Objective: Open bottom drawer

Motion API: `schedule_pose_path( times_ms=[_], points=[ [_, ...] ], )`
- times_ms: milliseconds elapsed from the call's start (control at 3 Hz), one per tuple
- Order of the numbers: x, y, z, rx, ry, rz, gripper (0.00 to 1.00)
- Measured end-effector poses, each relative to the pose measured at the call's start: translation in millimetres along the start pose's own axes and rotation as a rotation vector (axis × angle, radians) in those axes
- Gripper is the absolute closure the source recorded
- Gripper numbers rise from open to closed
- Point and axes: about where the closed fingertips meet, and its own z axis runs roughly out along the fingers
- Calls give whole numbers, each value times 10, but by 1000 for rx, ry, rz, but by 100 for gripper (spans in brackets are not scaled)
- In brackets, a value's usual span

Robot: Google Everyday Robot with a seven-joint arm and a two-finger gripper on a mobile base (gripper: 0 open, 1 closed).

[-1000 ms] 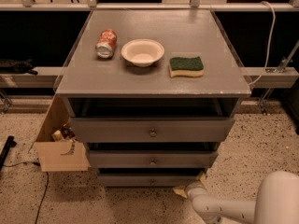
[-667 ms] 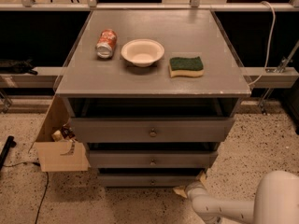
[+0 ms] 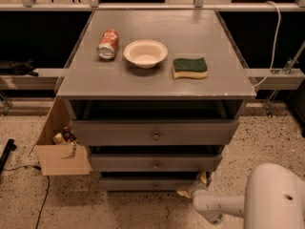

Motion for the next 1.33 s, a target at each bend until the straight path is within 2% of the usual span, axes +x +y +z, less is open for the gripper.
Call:
schedule_pose_path(
  times_ms=[333, 667, 1000, 1333],
  points=[
    [-4, -42, 155, 1, 18, -147, 0],
    [-28, -65, 131, -23, 6, -161, 0],
    [-29, -64, 130, -25, 6, -162, 0],
    [-40, -99, 180, -61, 35, -202, 0]
  ],
)
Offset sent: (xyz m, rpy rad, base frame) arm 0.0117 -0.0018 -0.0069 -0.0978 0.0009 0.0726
